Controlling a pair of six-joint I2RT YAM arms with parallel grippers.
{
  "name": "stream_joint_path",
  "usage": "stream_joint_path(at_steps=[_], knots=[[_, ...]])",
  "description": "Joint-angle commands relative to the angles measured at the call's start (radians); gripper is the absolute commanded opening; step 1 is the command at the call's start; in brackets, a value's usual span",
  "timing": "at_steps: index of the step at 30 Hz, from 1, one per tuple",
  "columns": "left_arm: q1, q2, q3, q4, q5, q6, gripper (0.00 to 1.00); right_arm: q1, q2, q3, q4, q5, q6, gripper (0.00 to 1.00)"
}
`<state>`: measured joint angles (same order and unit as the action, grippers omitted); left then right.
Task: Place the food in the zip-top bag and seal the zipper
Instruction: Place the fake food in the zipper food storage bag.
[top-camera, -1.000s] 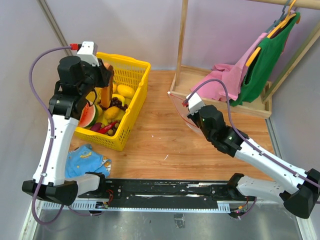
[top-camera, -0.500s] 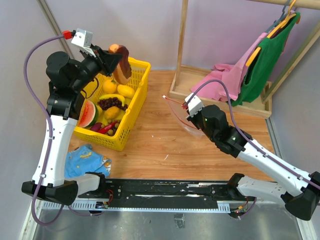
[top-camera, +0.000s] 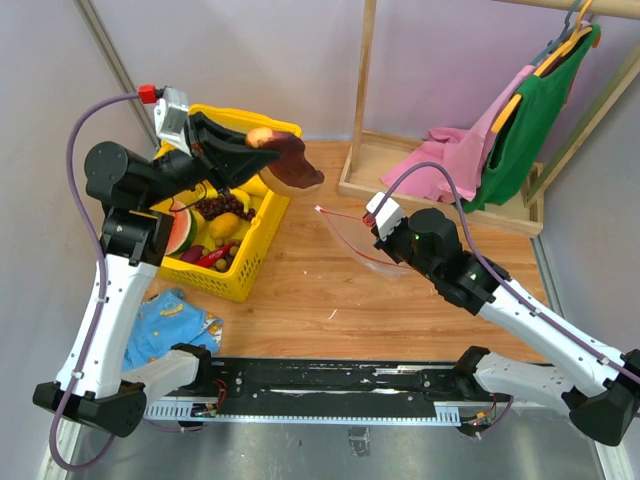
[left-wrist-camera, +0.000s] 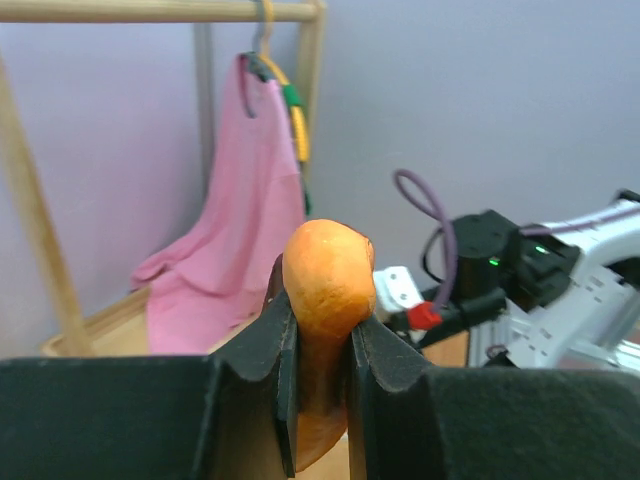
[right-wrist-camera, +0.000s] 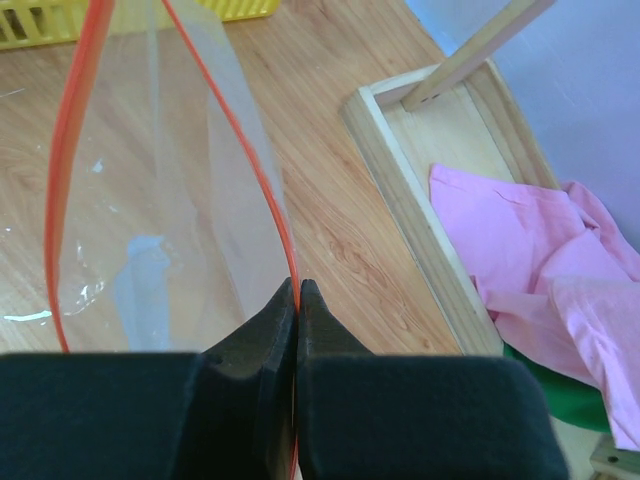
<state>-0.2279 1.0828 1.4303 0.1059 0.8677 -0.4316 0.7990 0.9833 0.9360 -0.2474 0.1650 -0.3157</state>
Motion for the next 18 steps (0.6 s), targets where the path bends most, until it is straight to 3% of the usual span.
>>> stream_joint_path(at_steps=[1,18], knots=[[-0.049,-0.029,-0.052,0.149,0.154,-0.059,0.00,-0.025,-0.012,0.024,-0.003,-0.086,-0.020,0.01],[-0.190,-0.010,-0.132,0.230,0.303,-0.064,0.00,-0.028,0.022,0.038,-0.008,-0.181,-0.019,0.01]])
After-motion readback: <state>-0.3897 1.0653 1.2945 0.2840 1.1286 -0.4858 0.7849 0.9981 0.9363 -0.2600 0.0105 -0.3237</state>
